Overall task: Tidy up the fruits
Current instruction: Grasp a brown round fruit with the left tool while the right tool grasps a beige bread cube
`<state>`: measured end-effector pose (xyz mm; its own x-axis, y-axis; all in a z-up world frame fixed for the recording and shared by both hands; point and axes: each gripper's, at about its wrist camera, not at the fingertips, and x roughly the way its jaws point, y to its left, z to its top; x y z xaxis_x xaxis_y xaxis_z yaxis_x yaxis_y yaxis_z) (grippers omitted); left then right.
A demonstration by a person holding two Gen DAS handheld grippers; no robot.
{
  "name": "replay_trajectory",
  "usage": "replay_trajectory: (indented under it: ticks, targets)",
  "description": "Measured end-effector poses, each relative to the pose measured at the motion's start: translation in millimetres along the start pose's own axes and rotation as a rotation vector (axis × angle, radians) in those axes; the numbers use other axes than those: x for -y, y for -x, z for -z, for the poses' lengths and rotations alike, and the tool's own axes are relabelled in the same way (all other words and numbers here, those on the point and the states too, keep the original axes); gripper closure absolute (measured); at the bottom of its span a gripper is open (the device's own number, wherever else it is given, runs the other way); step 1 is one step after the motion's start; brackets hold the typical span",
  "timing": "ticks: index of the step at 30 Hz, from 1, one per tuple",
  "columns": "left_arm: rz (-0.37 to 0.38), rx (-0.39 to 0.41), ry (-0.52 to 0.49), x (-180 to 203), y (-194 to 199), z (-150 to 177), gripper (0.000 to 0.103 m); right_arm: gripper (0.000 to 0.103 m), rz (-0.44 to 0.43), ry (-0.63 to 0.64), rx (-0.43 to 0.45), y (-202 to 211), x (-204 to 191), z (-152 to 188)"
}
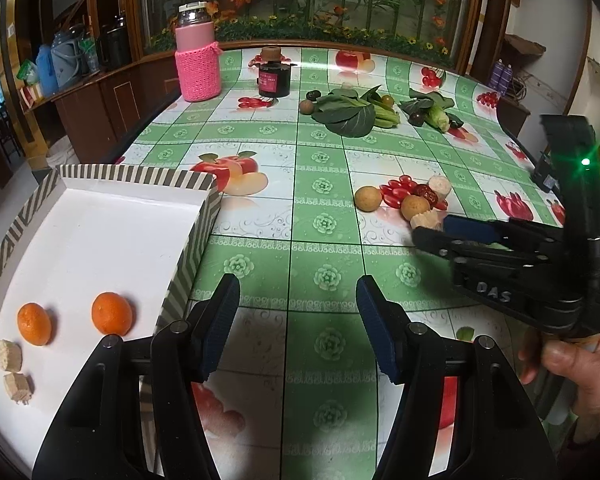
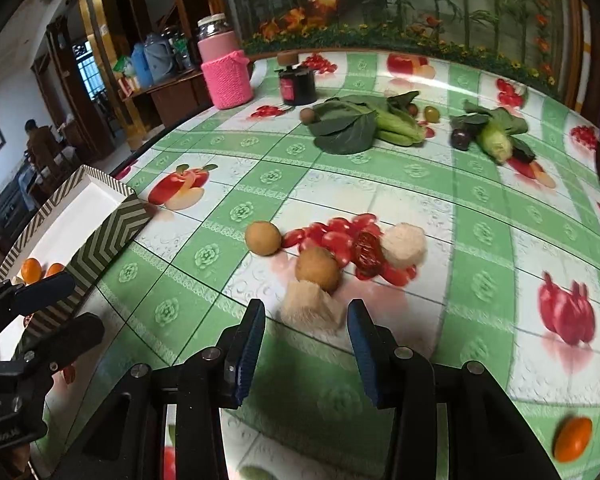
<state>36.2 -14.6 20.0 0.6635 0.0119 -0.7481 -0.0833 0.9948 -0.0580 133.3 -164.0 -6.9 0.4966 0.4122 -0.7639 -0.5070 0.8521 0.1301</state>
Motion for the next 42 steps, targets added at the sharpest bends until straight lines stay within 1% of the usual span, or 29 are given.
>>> replay_trajectory:
  ticks: [1,2,4,7,11,13,16,18,20,24,29,31,32,33,35,38,42]
  targets:
    - [0.001,-0.001,0.001,0.7,-1.1,-1.0,0.042,0.069,-0.008,-0.001,-0.005,-2.4,-0.2,0.5]
    - [0.001,-0.003,0.001,1.7,-2.2,-2.0,0.042,0.071,-0.006,-0.006,-0.018,-5.5,1.3,1.9]
    - [0.005,-0.008,-0.003,4.8,-5.2,-4.3,0.042,0.071,-0.002,-0.012,-0.003,-2.3,3.9,5.1]
    - [0.012,-0.027,-0.014,10.7,-12.8,-9.1,0.042,0.071,-0.026,-0.033,0.015,3.5,10.5,8.4]
    - [0.023,-0.063,-0.023,21.8,-31.2,-21.2,0.042,0.071,-0.063,-0.102,0.055,17.5,28.7,11.8]
    - [0.030,-0.075,-0.025,26.7,-39.7,-27.3,0.042,0.071,-0.076,-0.134,0.065,20.1,38.3,13.1]
    - [0.023,-0.086,-0.039,34.3,-53.4,-37.1,0.042,0.071,-0.096,-0.174,0.071,21.3,50.2,15.9]
    - [0.049,-0.090,-0.028,36.4,-61.9,-44.6,0.042,0.071,-0.104,-0.192,0.081,23.6,56.1,16.0]
    - [0.061,-0.089,-0.030,38.1,-69.5,-51.5,0.042,0.071,-0.107,-0.200,0.090,26.1,59.2,14.8]
    - [0.062,-0.099,-0.039,42.3,-85.8,-59.9,0.042,0.071,-0.107,-0.189,0.093,27.8,59.6,12.9]
    - [0.068,-0.111,-0.046,44.0,-102.3,-62.8,0.043,0.071,-0.109,-0.178,0.085,26.9,59.5,11.4]
    - [0.076,-0.092,-0.053,44.3,-103.5,-63.8,0.058,0.071,-0.110,-0.177,0.083,25.9,59.0,11.5]
    - [0.076,-0.088,-0.066,45.5,-103.4,-63.8,0.069,0.071,-0.110,-0.176,0.082,25.4,58.9,11.6]
    - [0.074,-0.086,-0.071,46.0,-103.4,-63.6,0.075,0.071,-0.111,-0.176,0.077,24.5,58.8,12.0]
    - [0.073,-0.085,-0.072,45.5,-102.5,-62.4,0.078,0.071,-0.110,-0.174,0.071,23.0,58.3,12.6]
    - [0.094,-0.092,-0.057,42.3,-96.7,-59.2,0.078,0.071,-0.111,-0.173,0.071,23.2,58.6,13.3]
    - [0.102,-0.072,-0.050,36.8,-74.8,-49.8,0.078,0.071,-0.128,-0.169,0.066,23.0,56.3,14.7]
